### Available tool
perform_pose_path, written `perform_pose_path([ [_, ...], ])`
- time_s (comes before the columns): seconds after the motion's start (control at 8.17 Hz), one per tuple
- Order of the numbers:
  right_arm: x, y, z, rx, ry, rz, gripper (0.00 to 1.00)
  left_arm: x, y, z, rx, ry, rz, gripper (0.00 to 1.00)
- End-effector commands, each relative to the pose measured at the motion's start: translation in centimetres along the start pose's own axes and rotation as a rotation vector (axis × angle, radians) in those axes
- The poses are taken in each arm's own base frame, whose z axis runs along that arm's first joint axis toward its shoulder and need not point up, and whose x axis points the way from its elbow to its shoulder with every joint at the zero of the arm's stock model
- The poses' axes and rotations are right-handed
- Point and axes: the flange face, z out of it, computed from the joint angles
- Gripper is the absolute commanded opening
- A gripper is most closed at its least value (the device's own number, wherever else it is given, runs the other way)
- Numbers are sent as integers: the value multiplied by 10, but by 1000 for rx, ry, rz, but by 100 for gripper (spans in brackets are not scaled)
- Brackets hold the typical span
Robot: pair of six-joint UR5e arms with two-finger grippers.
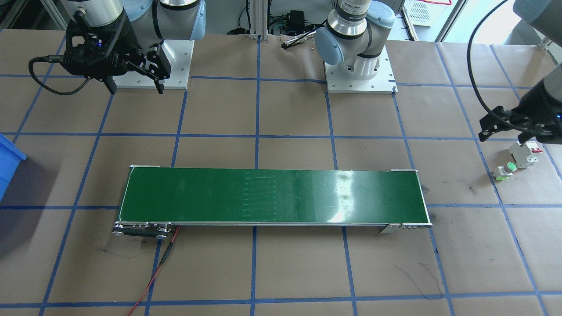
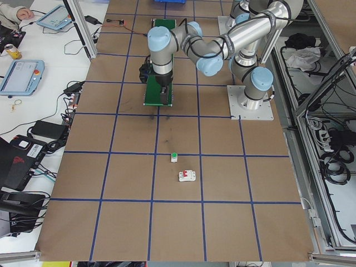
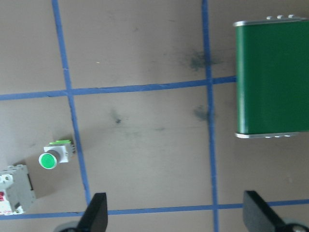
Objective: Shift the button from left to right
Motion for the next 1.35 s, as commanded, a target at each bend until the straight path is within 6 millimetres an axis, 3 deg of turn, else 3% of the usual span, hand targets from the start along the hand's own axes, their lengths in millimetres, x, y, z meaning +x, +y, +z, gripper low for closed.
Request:
perform_pose_path([
  [0.0,0,-1,1,1,1,1,100,-107,6,75,-19,20,-1,100],
  [0.73,0,0,1,-4,1,-1,100,-178,0,167,-61,-26,89,100],
  [0.98,1,-1,1,-2,3,2,100,-188,4,193,-118,-28,99,100],
  [1.22,0,0,1,-1,1,-1,100,-188,3,205,-132,-16,83,100],
])
